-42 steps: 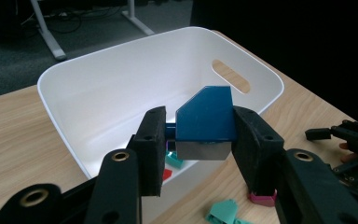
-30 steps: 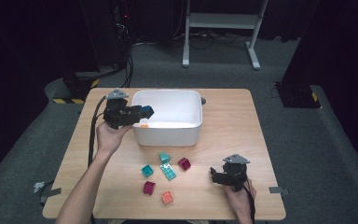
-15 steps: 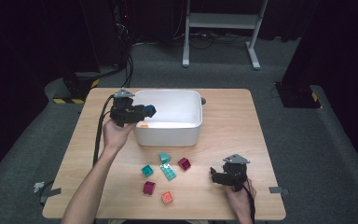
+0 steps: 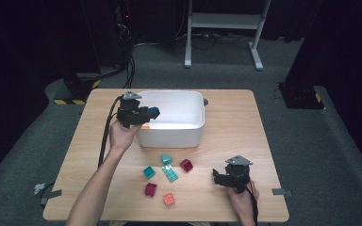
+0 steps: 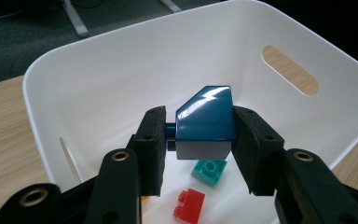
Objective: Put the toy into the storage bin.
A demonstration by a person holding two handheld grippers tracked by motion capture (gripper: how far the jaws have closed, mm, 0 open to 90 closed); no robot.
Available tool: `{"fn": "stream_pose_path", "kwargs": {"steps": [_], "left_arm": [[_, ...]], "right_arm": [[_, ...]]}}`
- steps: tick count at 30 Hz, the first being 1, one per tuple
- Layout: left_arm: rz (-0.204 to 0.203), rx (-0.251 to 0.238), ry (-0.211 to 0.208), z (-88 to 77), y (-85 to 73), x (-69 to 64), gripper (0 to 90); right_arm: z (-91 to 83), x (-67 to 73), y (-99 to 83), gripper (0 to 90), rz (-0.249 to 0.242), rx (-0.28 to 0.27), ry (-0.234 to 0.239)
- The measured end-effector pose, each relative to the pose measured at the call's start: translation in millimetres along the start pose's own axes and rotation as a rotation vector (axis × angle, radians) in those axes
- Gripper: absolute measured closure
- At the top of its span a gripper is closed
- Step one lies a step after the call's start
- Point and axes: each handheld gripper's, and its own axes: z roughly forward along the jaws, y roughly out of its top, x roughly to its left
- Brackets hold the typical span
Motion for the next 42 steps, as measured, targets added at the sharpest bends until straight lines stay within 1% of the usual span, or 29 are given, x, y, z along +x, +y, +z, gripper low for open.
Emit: {"fn": "stream_pose_path", "kwargs": {"steps": [9,17,27,29,32,36,39,42], "left_arm": [[0.012,0.024,0.021,7.8,-2.6,-0.5,56.4],[0.011,0.037,0.022,12.3,-3.2,-0.6,56.4],[0.016,0.049,0.036,16.2,-4.0,0.2,56.1],[0.018,0.045,0.034,15.4,-3.8,0.0,53.7],[0.018,0.044,0.036,14.4,-3.8,0.1,47.5],[0.017,0.044,0.042,12.4,-4.4,0.6,42.8],[0.02,0.032,0.04,8.1,-3.9,-0.5,39.7],[0.024,0.006,0.039,1.1,-4.4,-2.8,37.7]], "right_arm": [[0.0,0.0,0.0,13.7,0.0,0.0,0.0],[0.0,0.0,0.0,13.7,0.0,0.0,0.0],[0.0,0.0,0.0,13.7,0.0,0.0,0.0],[0.0,0.0,0.0,13.7,-0.001,-0.001,0.001],[0.0,0.0,0.0,13.7,0.0,0.0,0.0],[0.0,0.0,0.0,13.7,0.0,0.0,0.0],[0.0,0.0,0.0,13.7,0.0,0.0,0.0],[0.0,0.0,0.0,13.7,0.0,0.0,0.0]]}}
